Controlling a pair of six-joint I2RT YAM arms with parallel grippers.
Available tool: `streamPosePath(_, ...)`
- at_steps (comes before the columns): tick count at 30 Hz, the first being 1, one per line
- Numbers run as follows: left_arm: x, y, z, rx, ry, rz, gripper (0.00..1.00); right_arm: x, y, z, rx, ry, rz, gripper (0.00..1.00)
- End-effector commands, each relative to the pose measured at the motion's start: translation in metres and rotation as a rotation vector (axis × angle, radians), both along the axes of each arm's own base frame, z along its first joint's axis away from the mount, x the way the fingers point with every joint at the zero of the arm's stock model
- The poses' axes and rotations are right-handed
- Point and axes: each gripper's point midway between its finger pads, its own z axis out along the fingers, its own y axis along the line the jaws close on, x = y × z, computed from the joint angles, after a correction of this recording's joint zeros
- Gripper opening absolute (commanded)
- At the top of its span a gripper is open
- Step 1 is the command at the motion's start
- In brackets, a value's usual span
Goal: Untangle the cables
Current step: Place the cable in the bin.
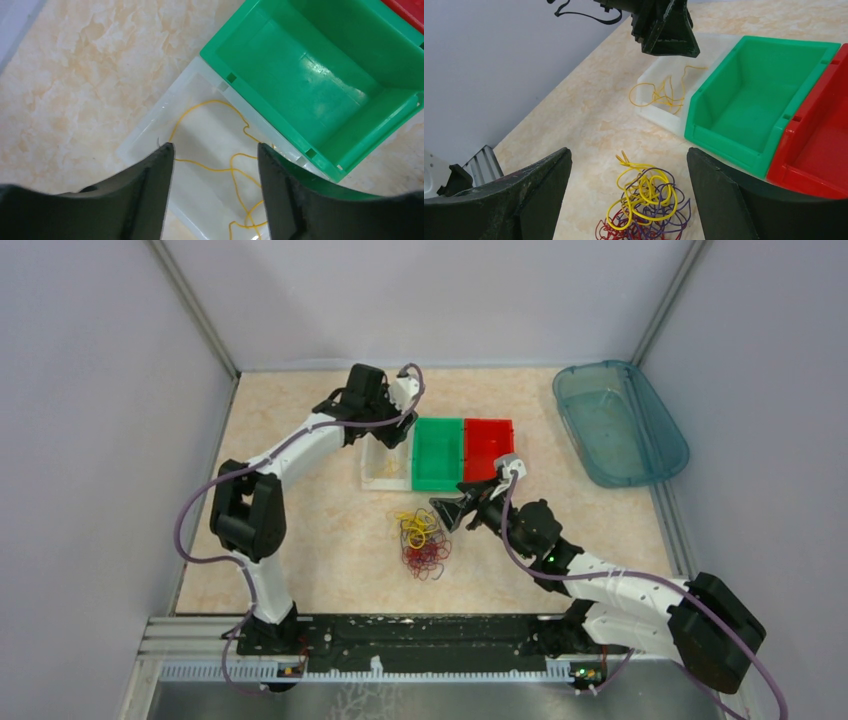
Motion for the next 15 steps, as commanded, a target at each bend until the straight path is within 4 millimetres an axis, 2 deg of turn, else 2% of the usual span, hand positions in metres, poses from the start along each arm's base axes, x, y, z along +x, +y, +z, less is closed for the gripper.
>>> streamPosePath(1,-0.002,0.003,0.035,0.022,-0.038,-0.012,0.77,0.003,-0.001,0.032,0.074,-0.048,-0.009,0.86)
streamPosePath(2,-0.002,0.003,0.042,0.015,-0.044,-0.006,0.83,0.002,0.0,0.033,0.071,-0.049,-0.008,0.86)
streamPosePath(5,-0.004,0.002,0.067,-0.012,-0.06,-0.011,0.93,0.002,0.0,0.034,0.058,-0.05,-0.004,0.86)
streamPosePath(7,-0.004,0.004,0.092,-0.043,-0.081,-0.002,0.99,0.001,0.002,0.031,0.035,-0.043,0.009,0.86)
streamPosePath(9,-0.004,0.006,0.122,-0.091,-0.098,0.006,0.99,0.0,0.007,0.023,-0.003,-0.029,0.038,0.88)
streamPosePath(12,-0.015,0.017,0.158,-0.146,-0.103,0.001,0.99,0.0,0.018,-0.003,-0.105,0.034,0.084,0.89)
streamPosePath(15,-0.037,0.028,0.175,-0.206,-0.082,-0.013,0.99,-0.001,0.03,-0.031,-0.194,0.093,0.144,0.88)
